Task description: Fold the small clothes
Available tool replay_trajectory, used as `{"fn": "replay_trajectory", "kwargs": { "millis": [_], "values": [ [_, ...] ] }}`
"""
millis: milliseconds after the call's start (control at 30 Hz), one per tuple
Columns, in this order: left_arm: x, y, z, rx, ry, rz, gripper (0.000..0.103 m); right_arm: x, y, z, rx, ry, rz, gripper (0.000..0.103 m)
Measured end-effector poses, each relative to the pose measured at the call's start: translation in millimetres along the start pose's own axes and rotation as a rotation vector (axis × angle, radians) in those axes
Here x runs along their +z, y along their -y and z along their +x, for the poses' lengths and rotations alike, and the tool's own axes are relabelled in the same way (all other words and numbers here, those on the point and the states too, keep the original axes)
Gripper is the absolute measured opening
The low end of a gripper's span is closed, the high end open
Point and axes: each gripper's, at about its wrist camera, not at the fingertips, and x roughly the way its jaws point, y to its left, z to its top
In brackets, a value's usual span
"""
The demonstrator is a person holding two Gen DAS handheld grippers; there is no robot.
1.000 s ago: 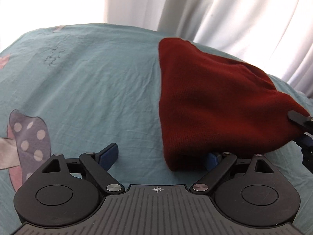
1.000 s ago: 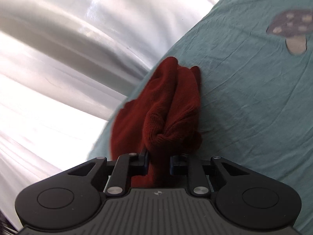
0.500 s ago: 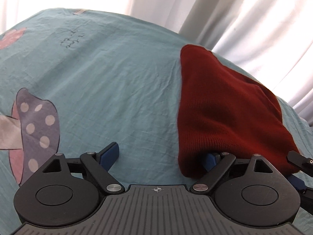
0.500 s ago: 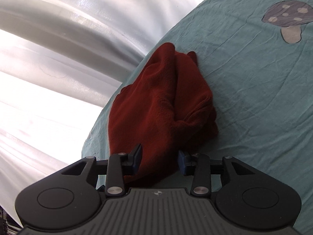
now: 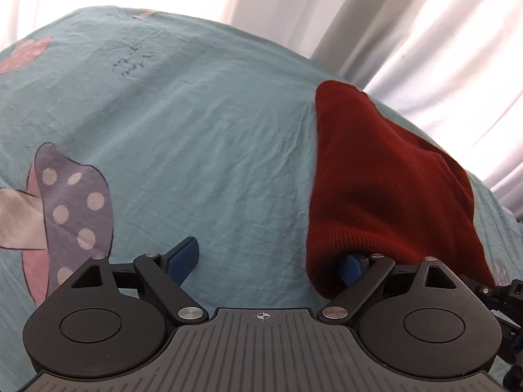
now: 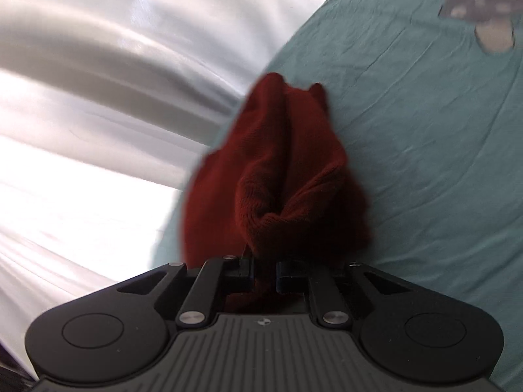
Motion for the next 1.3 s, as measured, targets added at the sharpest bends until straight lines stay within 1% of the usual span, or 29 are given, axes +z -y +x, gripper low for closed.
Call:
{"fn": "replay_trajectory", "kwargs": {
  "millis": [33,133,167,267,367,400,433,500,567,633,667,700,733,767,800,867,900,933,967,1000,1033,1067,1133,1167,1200,1233,1267,1300],
  "values": [
    [0,0,-1,0.007,-0.005,0.002,0.092,-1,0,-2,0.01,0.002,-0.003,0.015],
    [5,-6,-3,-0.009,-0.048,-0.037,0.092,0,-2,-17,0.005,0.036,-0.014,0.023],
    [6,-8,-5,-0.017,-0.069,-0.057,0.092,1,-4,-22,-0.008,0.051,-0.028,0.029],
    [12,-10,-9,-0.012,-0.115,-0.079,0.092,7,-13,-34,-0.091,0.094,-0.102,0.044],
    [15,-11,-12,0.005,-0.137,-0.087,0.092,12,-21,-50,-0.15,0.169,-0.154,0.046],
    [15,-11,-14,0.011,-0.141,-0.093,0.092,14,-22,-54,-0.149,0.185,-0.157,0.047],
    [15,-12,-16,0.015,-0.143,-0.102,0.092,17,-22,-56,-0.126,0.195,-0.159,0.048],
    [16,-13,-17,0.017,-0.144,-0.116,0.092,22,-22,-56,-0.074,0.183,-0.163,0.052],
    [15,-12,-15,0.019,-0.143,-0.109,0.092,28,-23,-51,-0.03,0.128,-0.179,0.052],
    [15,-11,-12,0.033,-0.148,-0.098,0.092,31,-27,-31,-0.002,0.073,-0.22,0.052],
    [15,-11,-12,0.031,-0.147,-0.102,0.092,31,-27,-21,-0.006,0.048,-0.228,0.052],
    [16,-12,-12,0.028,-0.144,-0.105,0.092,30,-27,-10,-0.019,0.024,-0.228,0.049],
    [16,-12,-13,0.026,-0.14,-0.106,0.092,30,-27,-4,-0.028,0.022,-0.229,0.046],
    [18,-14,-13,0.024,-0.135,-0.106,0.092,28,-30,-2,-0.029,0.03,-0.244,0.032],
    [19,-15,-14,0.025,-0.127,-0.106,0.092,29,-33,-1,0.002,0.018,-0.25,0.021],
    [20,-18,-16,0.053,-0.101,-0.102,0.092,30,-31,-7,0.125,0.01,-0.2,0.019],
    [21,-21,-17,0.089,-0.079,-0.104,0.09,32,-25,-9,0.185,0.014,-0.168,0.019],
    [22,-25,-19,0.13,-0.054,-0.109,0.09,34,-15,-11,0.231,0.02,-0.127,0.018],
    [24,-29,-20,0.155,-0.04,-0.116,0.09,37,-7,-11,0.223,0.02,-0.095,0.017],
    [27,-34,-21,0.162,-0.036,-0.13,0.09,38,-1,-10,0.164,0.019,-0.084,0.015],
    [30,-38,-21,0.154,-0.038,-0.146,0.09,40,0,-8,0.056,0.019,-0.103,0.015],
    [34,-41,-21,0.139,-0.039,-0.157,0.09,39,-2,-7,-0.005,0.028,-0.14,0.015],
    [41,-36,-19,0.121,-0.042,-0.139,0.09,37,-14,-12,-0.05,0.052,-0.191,0.016],
    [44,-30,-17,0.113,-0.04,-0.118,0.09,35,-24,-12,-0.089,0.066,-0.228,0.021],
    [46,-22,-16,0.101,-0.032,-0.095,0.091,32,-36,-13,-0.136,0.095,-0.277,0.029],
    [49,-13,-13,0.084,-0.025,-0.071,0.092,29,-49,-14,-0.178,0.131,-0.338,0.03],
    [51,-2,-9,0.06,-0.023,-0.042,0.095,26,-61,-14,-0.203,0.16,-0.401,0.031],
    [53,9,-4,0.043,-0.022,-0.012,0.095,22,-73,-12,-0.215,0.183,-0.459,0.031]
  ]
}}
